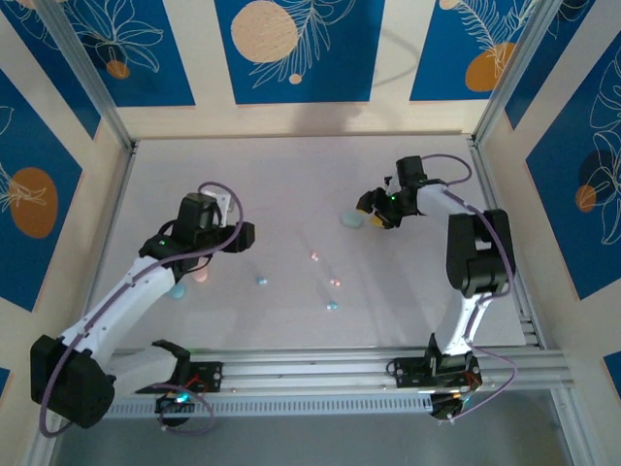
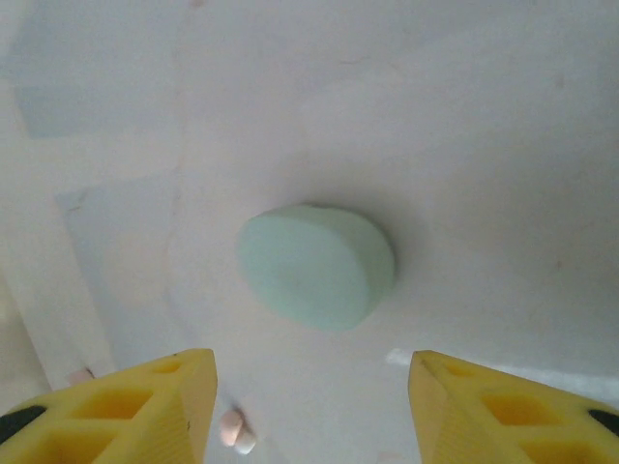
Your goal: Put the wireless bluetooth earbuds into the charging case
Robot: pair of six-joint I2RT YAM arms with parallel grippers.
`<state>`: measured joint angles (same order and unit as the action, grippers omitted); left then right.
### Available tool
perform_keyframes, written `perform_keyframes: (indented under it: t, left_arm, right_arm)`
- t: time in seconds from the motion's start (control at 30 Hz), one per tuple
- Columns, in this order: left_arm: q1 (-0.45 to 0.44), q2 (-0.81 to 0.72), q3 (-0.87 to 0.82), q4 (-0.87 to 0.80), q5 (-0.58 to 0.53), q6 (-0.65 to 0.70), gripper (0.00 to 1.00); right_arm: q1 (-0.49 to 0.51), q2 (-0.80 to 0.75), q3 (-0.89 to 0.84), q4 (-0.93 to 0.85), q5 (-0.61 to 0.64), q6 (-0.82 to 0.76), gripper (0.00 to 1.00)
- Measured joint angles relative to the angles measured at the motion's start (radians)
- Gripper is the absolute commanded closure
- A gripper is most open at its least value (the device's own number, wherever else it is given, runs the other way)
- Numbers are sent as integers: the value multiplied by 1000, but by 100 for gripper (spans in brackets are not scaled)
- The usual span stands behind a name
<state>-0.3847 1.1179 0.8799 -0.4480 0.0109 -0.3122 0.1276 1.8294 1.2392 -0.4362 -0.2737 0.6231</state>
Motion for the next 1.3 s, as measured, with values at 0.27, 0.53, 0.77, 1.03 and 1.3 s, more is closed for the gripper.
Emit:
perform_keyframes:
  t: [0.27,0.53,0.77,1.03,1.3]
  left_arm:
    - [157,73,-29,-123,-114,-55,25]
    - [273,214,-64,-148,-117,-76,29]
    - [290,254,-64,-145,-105,-77,32]
    - [290,327,-82,-136,-90,-111,36]
    - [290,365,-87,-135,-90,-127,47]
  right_arm:
    - [101,-253,-88,-6,9,-1,44]
    - [239,-361,-166,-28,21,44,44]
    - [256,-429,-173,-36,47,66,44]
    - [254,-434,-215,-32,49,97,44]
    - [254,-434,-222,-28,46,119,43]
